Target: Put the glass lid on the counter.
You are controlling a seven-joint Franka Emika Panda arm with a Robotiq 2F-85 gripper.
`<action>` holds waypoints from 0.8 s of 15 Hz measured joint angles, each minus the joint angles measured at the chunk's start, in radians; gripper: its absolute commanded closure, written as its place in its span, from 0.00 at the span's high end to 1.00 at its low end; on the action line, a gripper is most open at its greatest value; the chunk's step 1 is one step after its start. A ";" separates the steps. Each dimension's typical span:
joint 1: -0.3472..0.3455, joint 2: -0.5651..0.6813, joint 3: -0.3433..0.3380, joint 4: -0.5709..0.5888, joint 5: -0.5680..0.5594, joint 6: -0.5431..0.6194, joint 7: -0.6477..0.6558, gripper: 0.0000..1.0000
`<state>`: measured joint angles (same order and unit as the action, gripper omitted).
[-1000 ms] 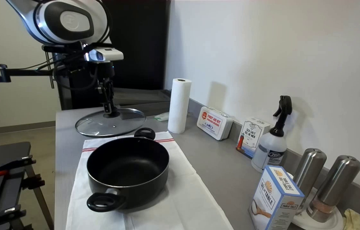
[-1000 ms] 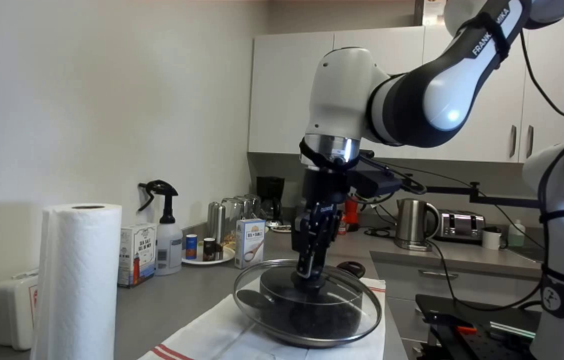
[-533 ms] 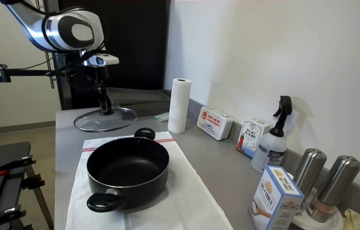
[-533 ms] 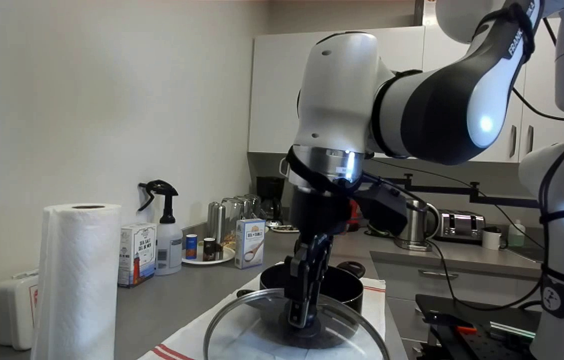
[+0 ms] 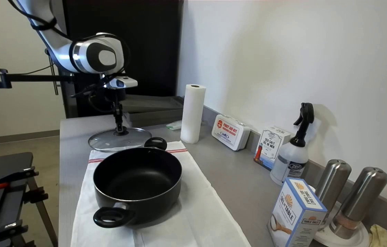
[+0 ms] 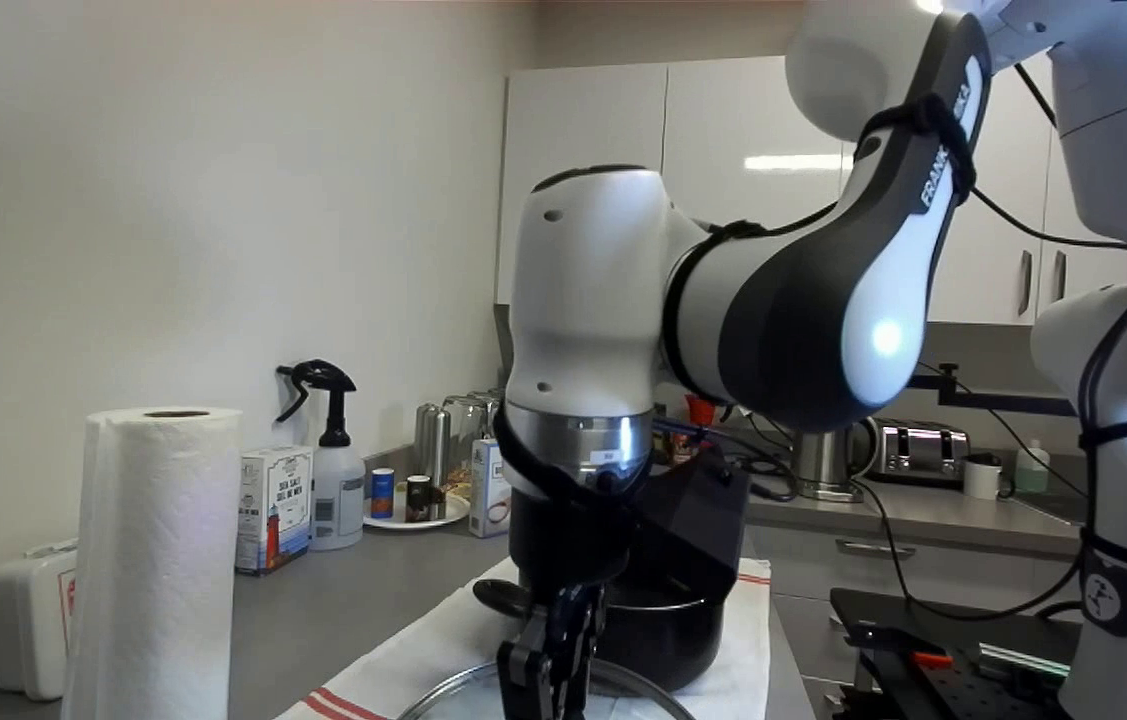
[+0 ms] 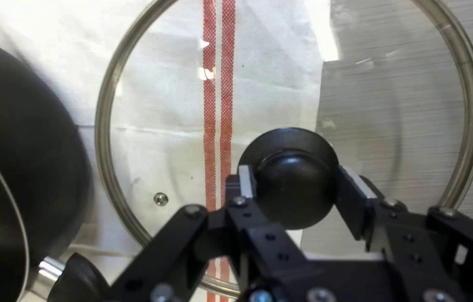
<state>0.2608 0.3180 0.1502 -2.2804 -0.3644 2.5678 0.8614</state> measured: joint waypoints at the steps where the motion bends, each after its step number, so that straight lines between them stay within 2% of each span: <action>1: 0.008 0.028 -0.015 0.016 0.000 0.009 0.000 0.25; 6: 0.019 0.127 -0.060 0.056 0.033 0.117 -0.035 0.25; 9: 0.012 0.154 -0.062 0.057 0.123 0.201 -0.109 0.25; 12: 0.006 0.157 -0.061 0.056 0.218 0.228 -0.188 0.25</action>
<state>0.2668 0.4754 0.0891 -2.2240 -0.1464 2.7956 0.6730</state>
